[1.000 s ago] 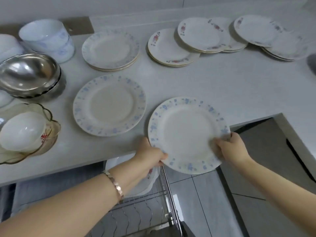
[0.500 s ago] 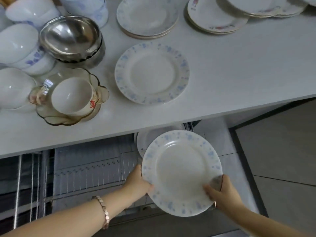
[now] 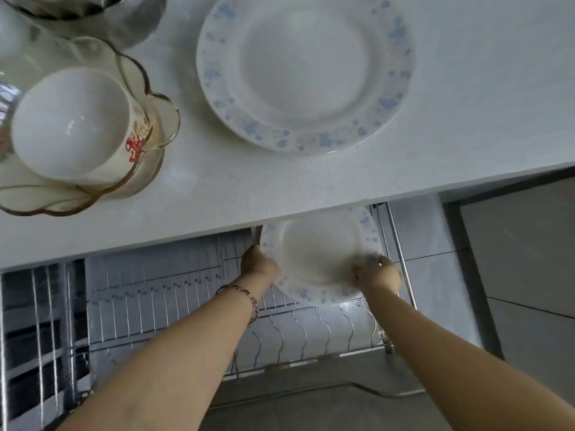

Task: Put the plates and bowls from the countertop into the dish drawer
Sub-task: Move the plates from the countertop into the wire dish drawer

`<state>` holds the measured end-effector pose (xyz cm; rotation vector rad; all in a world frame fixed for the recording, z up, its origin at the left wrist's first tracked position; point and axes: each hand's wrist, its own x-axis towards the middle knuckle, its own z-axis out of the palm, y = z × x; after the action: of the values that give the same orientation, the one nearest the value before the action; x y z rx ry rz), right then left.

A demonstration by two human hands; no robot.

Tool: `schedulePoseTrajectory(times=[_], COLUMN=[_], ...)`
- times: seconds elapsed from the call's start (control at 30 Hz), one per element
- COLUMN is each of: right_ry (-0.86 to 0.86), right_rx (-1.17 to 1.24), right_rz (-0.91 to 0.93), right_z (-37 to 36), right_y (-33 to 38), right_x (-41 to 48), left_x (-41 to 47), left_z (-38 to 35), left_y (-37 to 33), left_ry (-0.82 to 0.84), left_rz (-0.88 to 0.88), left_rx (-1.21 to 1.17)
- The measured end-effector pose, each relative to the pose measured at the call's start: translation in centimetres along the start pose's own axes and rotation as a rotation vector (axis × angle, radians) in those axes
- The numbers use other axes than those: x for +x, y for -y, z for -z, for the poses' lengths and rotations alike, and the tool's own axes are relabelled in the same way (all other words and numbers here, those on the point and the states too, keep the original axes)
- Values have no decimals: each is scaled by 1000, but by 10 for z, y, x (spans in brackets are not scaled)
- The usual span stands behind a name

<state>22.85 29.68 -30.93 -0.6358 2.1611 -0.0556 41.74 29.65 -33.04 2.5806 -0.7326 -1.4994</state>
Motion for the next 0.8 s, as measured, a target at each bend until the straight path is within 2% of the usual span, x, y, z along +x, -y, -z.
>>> schedulePoseTrajectory(times=[0.2, 0.43, 0.5, 0.57, 0.6, 0.73, 0.8], right_ry=[-91, -7, 48, 108, 144, 238, 276], right_rx=[198, 402, 398, 283, 187, -307, -455], right_rz=[9, 76, 117, 201, 245, 401, 464], right_z=[-11, -27, -21, -11, -5, 27, 54], right_y=[3, -14, -15, -14, -14, -9, 4], right_x=[2, 6, 2, -6, -9, -25, -42], left_x=[-2, -10, -6, -10, -16, -52, -82], left_z=[1, -6, -8, -9, -6, 11, 24], left_y=[-10, -9, -4, -4, -4, -4, -15], left_ry=[-105, -31, 43, 104, 108, 48, 128], left_rz=[-39, 99, 111, 115, 108, -5, -167], left_rx=[52, 76, -103, -280, -287, 30, 126])
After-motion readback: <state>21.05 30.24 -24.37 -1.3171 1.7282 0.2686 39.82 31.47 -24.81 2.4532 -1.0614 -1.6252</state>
